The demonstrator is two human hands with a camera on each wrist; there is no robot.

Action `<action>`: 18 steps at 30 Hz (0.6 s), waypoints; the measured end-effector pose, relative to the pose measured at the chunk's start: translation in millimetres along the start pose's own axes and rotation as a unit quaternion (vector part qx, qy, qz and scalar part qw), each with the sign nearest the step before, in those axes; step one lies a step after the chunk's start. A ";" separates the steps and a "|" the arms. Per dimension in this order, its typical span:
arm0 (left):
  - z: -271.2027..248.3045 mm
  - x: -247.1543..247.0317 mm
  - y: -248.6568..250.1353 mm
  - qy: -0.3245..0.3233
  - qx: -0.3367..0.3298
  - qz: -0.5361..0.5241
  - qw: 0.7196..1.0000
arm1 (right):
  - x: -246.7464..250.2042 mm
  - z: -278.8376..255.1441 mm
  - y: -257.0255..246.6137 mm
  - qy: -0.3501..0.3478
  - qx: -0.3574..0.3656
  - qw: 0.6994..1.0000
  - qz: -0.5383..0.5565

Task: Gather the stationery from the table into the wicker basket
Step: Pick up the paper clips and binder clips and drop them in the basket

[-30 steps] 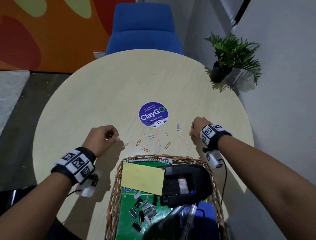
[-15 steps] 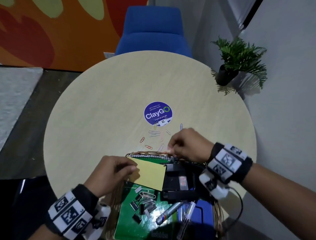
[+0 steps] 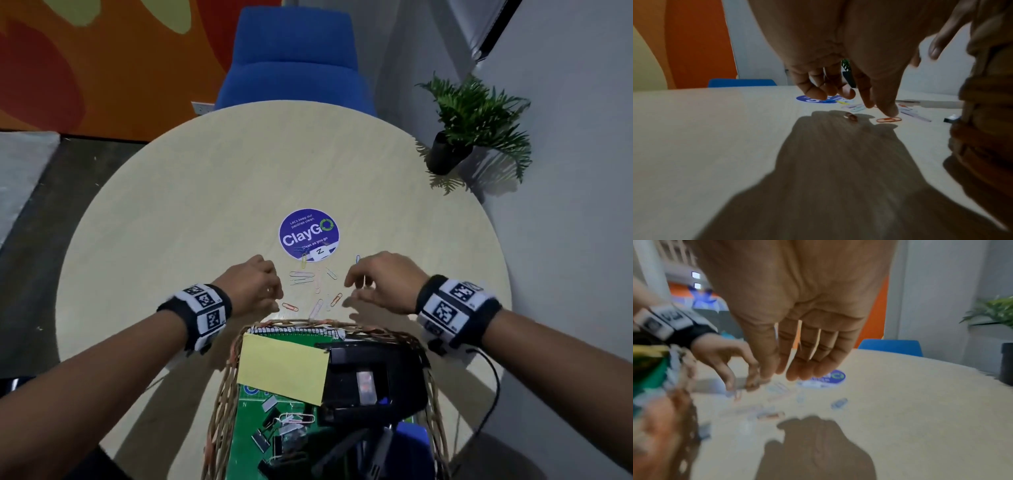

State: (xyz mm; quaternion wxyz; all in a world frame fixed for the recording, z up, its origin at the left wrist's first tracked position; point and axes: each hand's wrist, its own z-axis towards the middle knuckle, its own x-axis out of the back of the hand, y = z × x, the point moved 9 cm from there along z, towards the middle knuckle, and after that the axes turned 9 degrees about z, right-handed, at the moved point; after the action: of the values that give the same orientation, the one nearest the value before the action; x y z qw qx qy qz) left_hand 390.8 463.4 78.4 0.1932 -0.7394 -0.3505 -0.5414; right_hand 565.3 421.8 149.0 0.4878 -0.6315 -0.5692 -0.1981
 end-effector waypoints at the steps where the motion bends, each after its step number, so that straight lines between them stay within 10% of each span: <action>1: 5.5 -3.8 6.2 0.000 -0.008 -0.009 1.000 | -6.4 11.1 10.3 -0.028 -0.003 1.000 -0.013; 18: 22.8 18.8 4.1 0.035 0.005 -0.100 0.994 | -60.1 76.0 25.4 -0.099 0.010 0.992 -0.082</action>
State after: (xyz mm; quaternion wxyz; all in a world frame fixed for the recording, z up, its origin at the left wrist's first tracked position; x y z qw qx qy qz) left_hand 412.1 481.5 88.7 0.1540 -0.6800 -0.4187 -0.5818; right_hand 548.9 457.3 56.8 0.4173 -0.5946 -0.6663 -0.1685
